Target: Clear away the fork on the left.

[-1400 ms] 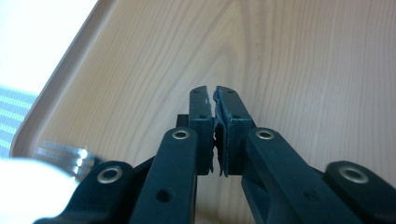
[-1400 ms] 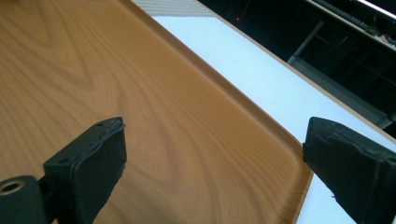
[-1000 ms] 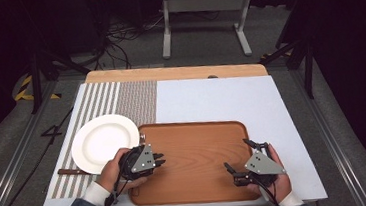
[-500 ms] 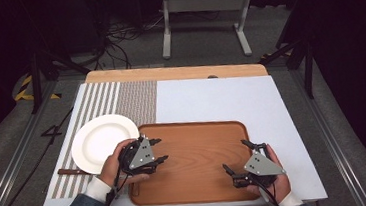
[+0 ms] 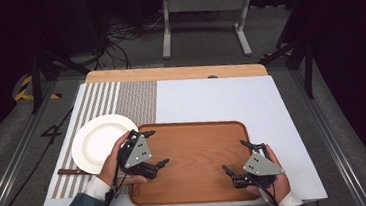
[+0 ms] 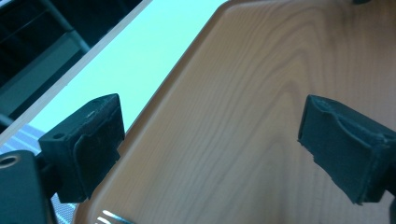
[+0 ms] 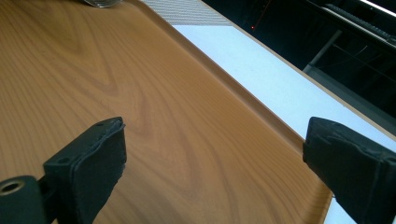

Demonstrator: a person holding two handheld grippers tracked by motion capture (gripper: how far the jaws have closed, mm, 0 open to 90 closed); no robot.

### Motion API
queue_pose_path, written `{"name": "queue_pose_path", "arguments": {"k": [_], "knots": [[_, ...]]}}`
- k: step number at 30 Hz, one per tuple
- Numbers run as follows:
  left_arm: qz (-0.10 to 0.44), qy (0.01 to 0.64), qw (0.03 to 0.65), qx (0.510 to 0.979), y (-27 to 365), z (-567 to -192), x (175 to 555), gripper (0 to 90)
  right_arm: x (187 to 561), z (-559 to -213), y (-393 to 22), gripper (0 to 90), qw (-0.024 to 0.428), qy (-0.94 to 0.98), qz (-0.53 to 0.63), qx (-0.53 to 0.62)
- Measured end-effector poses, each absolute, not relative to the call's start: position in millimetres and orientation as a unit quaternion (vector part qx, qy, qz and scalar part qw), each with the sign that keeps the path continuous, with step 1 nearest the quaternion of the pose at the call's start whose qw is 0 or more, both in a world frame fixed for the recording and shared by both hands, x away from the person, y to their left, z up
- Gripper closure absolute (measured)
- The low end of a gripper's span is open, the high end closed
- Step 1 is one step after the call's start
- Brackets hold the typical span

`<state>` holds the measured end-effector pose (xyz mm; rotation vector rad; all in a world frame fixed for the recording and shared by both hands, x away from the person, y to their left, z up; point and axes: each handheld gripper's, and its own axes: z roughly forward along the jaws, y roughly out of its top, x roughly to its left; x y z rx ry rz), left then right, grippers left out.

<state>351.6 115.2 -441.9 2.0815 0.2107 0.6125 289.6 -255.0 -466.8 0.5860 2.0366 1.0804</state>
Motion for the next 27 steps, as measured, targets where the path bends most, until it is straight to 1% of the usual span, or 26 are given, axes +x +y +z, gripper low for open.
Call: {"name": "queue_pose_path", "arguments": {"k": [5,13,27], "knots": [[0.266,0.077,0.469,0.839,119,-437,348,8.3,290,-467,-256,6.9,0.372,0.794,0.422,0.230],[0.272,0.084,0.483,0.828,133,-428,345,6.8,289,-466,-256,6.9,0.376,0.792,0.423,0.228],[0.287,0.084,0.481,0.824,150,-421,338,7.6,287,-464,-256,6.9,0.379,0.789,0.428,0.227]]}}
